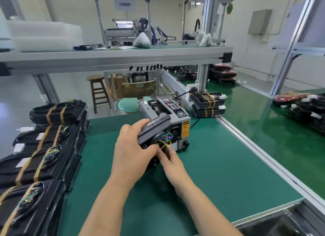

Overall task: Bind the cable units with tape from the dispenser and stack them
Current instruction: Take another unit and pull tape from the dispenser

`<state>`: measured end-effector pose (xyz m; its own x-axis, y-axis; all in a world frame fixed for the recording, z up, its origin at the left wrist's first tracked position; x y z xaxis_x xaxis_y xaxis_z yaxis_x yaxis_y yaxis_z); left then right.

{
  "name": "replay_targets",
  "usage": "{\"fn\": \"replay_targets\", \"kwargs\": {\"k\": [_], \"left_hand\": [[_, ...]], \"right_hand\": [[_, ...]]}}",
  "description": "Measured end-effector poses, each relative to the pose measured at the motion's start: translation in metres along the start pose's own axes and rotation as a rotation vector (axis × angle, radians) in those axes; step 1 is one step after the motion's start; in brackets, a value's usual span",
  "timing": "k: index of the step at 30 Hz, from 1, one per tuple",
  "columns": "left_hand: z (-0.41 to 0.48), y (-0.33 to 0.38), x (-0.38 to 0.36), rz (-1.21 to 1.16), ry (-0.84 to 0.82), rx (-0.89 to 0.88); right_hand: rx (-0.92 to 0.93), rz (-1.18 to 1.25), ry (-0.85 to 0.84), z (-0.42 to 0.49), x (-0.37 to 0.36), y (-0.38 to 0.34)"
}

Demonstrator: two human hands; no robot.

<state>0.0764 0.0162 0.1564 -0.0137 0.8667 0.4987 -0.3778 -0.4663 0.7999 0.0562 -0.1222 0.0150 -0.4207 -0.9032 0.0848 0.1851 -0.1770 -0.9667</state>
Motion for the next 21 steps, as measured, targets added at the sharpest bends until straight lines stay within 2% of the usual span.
{"fn": "replay_targets", "kwargs": {"k": [6,13,18,21], "left_hand": [[0.006,-0.021,0.000,-0.065,-0.057,0.017],[0.015,-0.036,-0.010,-0.201,-0.074,0.061],[0.023,-0.062,0.004,-0.345,0.188,0.204],[0.027,-0.066,0.004,-0.388,0.223,0.218]], "right_hand": [[0.073,0.034,-0.049,0.000,-0.022,0.005],[0.124,-0.027,0.022,0.002,-0.023,0.001],[0.146,-0.044,0.007,0.009,-0.025,0.001],[0.153,-0.038,0.007,0.010,-0.026,0.002]]}}
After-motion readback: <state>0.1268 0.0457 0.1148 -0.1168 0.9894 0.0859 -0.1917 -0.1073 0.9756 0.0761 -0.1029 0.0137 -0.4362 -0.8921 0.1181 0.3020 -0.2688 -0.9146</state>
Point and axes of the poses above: each hand's wrist, its own z-axis towards the middle knuckle, its own x-axis out of the back of the hand, y = z × x, the point moved 10 cm from there along z, towards the middle knuckle, and after that the axes turned 14 degrees about x, right-handed, at the moved point
